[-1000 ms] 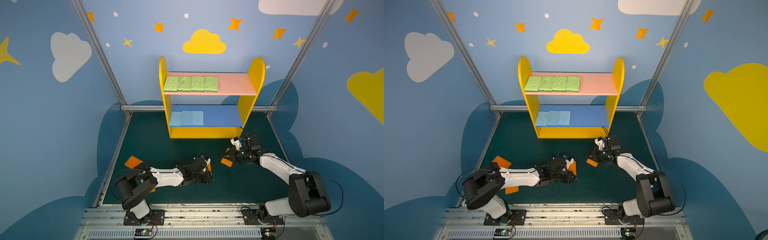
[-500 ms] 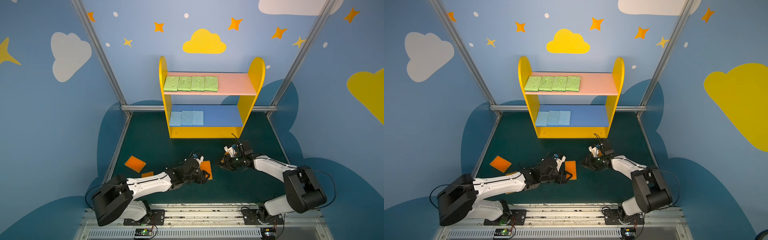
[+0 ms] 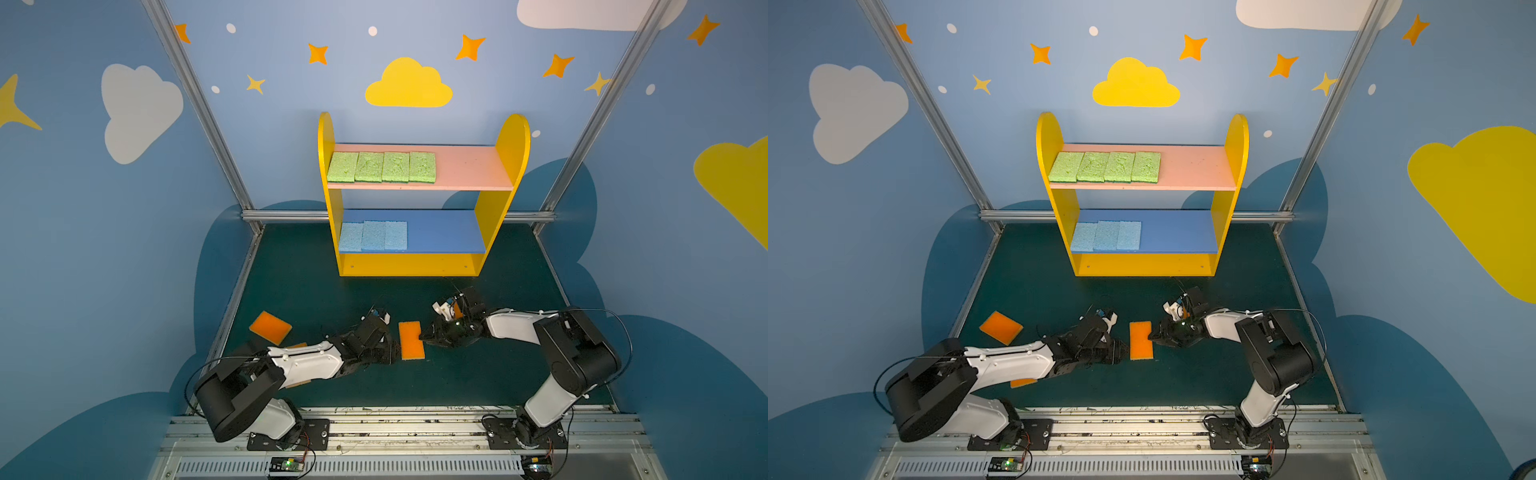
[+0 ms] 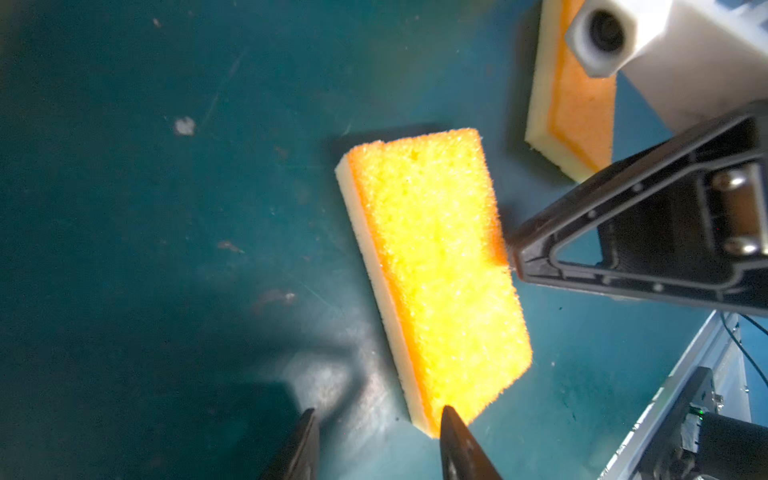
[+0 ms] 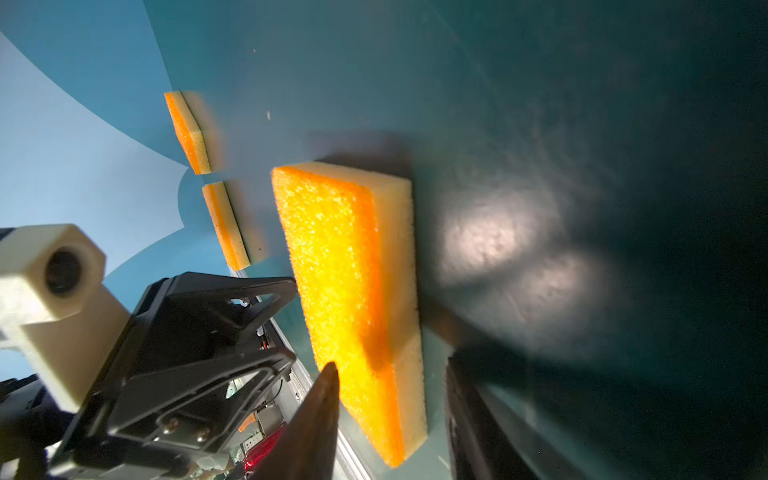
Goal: Place and organize the cleaning sponges onto the shelf
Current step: 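Lower both grippers onto an orange sponge between them and grasp it, then lift the orange sponge with the right gripper while the left gripper draws back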
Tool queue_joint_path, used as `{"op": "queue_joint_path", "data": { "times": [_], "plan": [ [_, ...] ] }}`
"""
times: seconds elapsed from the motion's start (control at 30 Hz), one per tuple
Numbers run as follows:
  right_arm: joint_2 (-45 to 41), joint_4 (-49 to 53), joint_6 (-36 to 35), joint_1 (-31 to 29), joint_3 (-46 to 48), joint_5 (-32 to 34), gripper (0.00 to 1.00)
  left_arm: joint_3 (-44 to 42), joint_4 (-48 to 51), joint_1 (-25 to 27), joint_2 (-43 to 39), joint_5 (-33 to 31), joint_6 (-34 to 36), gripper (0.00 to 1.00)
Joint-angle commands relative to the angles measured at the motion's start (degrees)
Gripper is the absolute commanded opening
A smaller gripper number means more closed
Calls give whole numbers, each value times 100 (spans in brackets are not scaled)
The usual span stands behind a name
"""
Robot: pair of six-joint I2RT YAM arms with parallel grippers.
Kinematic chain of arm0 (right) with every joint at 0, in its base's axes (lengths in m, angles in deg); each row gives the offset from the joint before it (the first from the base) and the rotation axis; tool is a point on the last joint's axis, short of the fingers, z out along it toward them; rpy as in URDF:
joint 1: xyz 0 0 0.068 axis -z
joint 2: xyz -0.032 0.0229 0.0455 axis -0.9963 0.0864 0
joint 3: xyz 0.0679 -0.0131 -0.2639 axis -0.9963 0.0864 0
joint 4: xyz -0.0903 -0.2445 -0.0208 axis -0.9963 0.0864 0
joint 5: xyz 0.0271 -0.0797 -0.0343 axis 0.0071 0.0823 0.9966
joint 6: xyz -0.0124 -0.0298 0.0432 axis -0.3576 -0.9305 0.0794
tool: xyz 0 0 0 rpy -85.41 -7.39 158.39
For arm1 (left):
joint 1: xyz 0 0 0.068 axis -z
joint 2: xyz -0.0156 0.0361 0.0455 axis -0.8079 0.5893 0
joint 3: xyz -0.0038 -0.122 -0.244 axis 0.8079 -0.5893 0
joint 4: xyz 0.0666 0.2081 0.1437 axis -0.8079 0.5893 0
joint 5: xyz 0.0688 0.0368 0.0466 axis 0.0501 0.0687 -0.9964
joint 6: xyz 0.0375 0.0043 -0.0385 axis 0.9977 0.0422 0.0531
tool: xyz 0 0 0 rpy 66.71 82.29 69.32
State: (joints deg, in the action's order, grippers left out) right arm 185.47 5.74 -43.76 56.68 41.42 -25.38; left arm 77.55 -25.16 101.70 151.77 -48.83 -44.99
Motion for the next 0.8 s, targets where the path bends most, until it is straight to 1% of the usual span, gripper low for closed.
{"op": "queue_joint_path", "data": {
  "times": [0.0,0.07,0.13,0.2,0.27,0.3,0.33,0.4,0.5,0.53,0.57,0.63,0.7,0.77],
  "plan": [
    [219,-113,70,-71,-140,-9,41,139,-305,-43,198,214,30,47],
    [325,-161,98,-91,-159,-42,37,204,-346,-61,339,270,56,46],
    [401,-200,123,-100,-176,-75,31,217,-416,-80,438,320,59,46],
    [445,-215,133,-100,-198,-93,21,226,-470,-104,500,359,50,45],
    [473,-233,148,-108,-227,-110,4,231,-489,-122,526,393,70,45],
    [474,-237,155,-102,-234,-113,0,218,-469,-146,512,411,104,45],
    [474,-241,166,-105,-238,-112,0,215,-427,-162,471,413,127,46],
    [466,-268,180,-104,-247,-123,0,153,-331,-201,313,388,164,50],
    [470,-349,257,-107,-276,-170,0,31,-74,-262,-88,266,235,62],
    [474,-406,301,-108,-282,-194,0,-24,38,-294,-236,198,264,68],
    [474,-477,352,-108,-291,-229,0,-81,160,-316,-433,121,273,76],
    [504,-584,452,-124,-332,-290,0,-188,407,-369,-794,-6,323,87],
    [534,-650,525,-156,-417,-334,0,-318,633,-457,-1172,-110,356,94],
    [583,-693,584,-200,-531,-338,0,-481,818,-541,-1542,-186,365,97]
  ]
}}
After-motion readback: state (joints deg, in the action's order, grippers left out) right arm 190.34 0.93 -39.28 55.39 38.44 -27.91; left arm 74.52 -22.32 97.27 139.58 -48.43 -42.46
